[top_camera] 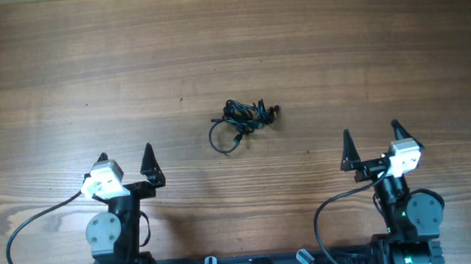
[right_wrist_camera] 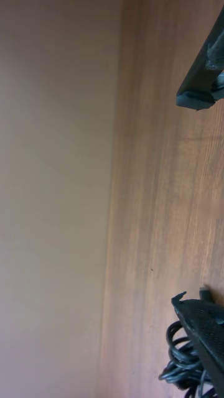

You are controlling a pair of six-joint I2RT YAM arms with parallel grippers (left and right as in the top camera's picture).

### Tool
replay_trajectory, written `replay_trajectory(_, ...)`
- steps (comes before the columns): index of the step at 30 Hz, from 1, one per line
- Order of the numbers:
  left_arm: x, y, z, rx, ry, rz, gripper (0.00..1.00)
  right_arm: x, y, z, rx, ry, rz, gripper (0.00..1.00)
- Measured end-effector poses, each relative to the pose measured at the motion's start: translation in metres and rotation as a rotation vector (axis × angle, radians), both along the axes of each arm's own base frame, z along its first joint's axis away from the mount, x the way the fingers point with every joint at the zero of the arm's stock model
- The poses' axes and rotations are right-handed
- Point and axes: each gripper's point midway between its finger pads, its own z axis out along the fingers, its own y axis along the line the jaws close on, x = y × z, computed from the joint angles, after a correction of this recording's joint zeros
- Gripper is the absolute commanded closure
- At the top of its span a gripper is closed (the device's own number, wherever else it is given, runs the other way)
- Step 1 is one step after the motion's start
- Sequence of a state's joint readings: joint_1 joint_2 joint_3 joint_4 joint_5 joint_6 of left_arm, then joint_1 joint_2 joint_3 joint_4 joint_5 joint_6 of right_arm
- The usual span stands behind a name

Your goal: Untangle cables

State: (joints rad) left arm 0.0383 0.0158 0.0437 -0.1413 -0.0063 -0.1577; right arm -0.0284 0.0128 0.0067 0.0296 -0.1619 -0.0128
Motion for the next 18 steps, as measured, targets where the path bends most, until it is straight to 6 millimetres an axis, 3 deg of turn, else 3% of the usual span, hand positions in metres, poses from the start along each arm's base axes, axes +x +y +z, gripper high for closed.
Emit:
replay_trajectory(6, 0.0, 0.0, 0.0, 0.0, 0.001, 0.0, 0.0, -0.014, 0.032, 0.052, -0.018, -0.202, 0.19, 0.0)
replay_trajectory(11, 0.001, 0.001, 0.003, 0.001, -0.014, 0.004, 0.0, -0.021, 0.047, 0.096, -0.036, -0.229, 0.285, 0.0)
replay_trajectory(15, 0.002, -0.002, 0.011, 0.001, -0.049, -0.011, 0.0, -0.008, 0.069, 0.129, -0.037, -0.149, 0.436, 0.0)
replay_trajectory(18, 0.002, -0.019, 0.024, -0.004, -0.092, -0.112, 0.0, 0.014, 0.082, 0.136, 0.022, 0.015, 0.533, 0.0)
